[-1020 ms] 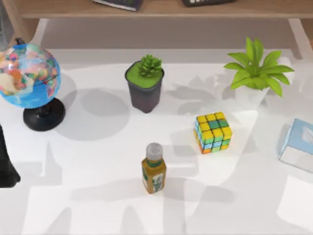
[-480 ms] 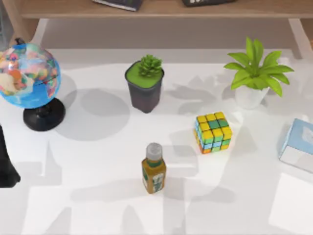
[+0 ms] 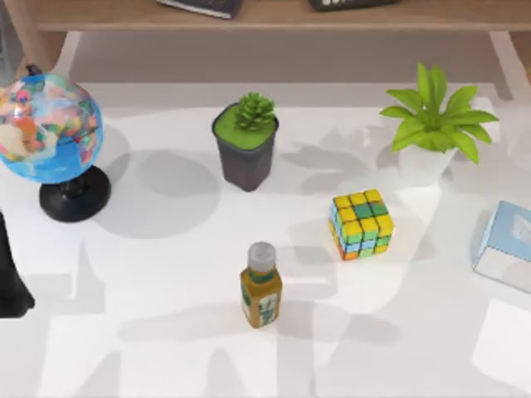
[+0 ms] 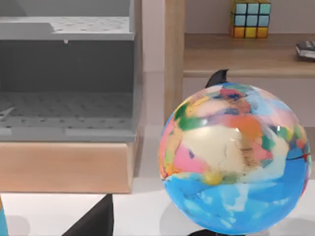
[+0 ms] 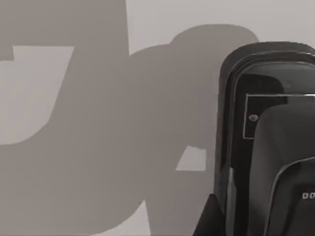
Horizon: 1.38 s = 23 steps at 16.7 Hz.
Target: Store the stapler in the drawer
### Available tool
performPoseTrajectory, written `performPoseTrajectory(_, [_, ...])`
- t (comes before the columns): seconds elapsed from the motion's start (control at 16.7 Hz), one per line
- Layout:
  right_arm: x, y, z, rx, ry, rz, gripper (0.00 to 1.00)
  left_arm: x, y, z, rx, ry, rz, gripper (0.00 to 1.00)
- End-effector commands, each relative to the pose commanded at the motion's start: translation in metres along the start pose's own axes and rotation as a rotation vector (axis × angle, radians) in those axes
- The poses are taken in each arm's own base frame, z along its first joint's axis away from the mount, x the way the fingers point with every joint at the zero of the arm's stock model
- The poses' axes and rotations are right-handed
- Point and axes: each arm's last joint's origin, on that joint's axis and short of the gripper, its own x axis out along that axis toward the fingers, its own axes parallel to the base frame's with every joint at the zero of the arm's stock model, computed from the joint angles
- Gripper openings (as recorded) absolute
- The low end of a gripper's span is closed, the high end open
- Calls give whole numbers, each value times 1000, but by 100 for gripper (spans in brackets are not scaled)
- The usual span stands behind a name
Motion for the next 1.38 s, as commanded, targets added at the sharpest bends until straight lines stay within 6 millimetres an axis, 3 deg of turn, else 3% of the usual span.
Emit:
performPoseTrajectory(0.36, [2, 1, -2, 7, 20, -5, 0, 0, 0, 0, 0, 0, 0, 100])
performPoseTrajectory(1.14, [2, 1, -2, 7, 20, -5, 98, 0, 0, 0, 0, 0, 0, 100])
performPoseTrajectory(1.38, [2, 1, -2, 7, 20, -5, 100, 0, 0, 0, 0, 0, 0, 100])
